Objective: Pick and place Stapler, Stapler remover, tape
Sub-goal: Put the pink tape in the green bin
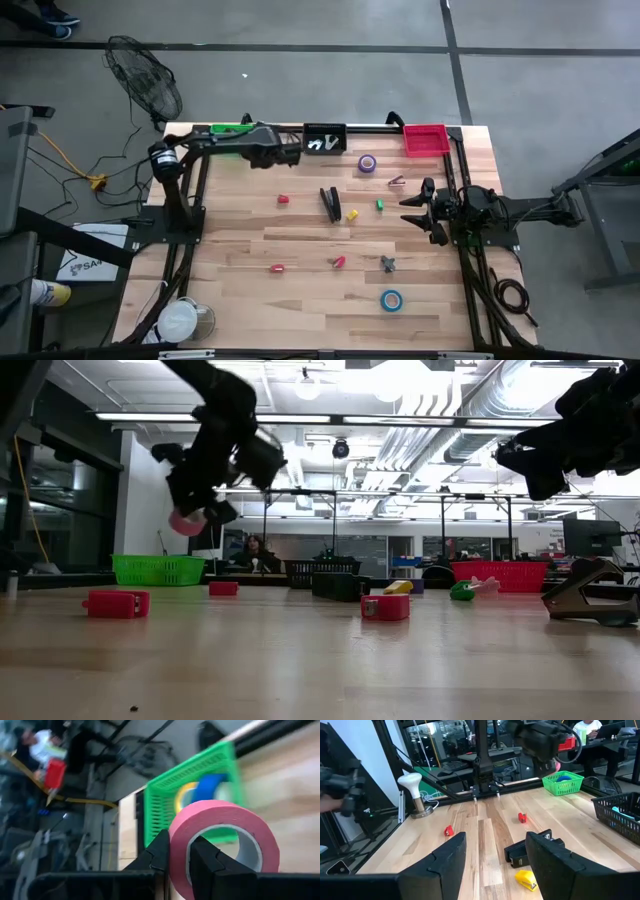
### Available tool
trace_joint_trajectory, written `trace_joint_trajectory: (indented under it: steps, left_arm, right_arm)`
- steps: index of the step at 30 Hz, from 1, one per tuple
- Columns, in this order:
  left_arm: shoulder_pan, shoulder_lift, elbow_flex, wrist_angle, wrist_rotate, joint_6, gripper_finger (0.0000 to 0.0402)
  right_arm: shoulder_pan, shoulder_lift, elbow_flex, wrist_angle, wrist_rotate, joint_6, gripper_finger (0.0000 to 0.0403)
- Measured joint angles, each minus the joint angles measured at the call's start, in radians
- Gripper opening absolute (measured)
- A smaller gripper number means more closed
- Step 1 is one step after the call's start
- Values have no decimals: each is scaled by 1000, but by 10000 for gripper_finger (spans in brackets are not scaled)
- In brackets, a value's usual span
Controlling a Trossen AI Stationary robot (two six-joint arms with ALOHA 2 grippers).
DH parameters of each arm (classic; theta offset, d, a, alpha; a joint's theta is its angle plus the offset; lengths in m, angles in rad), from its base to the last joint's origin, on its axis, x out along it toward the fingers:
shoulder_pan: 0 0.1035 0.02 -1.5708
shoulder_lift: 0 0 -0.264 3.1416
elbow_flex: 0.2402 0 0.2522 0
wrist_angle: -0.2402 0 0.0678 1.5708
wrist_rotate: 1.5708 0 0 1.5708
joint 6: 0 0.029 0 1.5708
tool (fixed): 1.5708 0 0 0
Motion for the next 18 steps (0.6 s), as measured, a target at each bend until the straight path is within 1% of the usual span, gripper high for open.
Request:
trace_joint_trajectory:
  steps: [5, 9, 18]
  left_arm:
    - [96, 0, -65, 3, -27, -73, 37]
    - [142, 0, -104, 20, -65, -137, 37]
    - [219, 0, -125, 104, -94, -156, 37]
  right_arm:
    - [0, 0, 0, 0, 0, 0, 197]
    - [0, 0, 0, 0, 0, 0, 197]
    - [0, 0, 0, 0, 0, 0, 197]
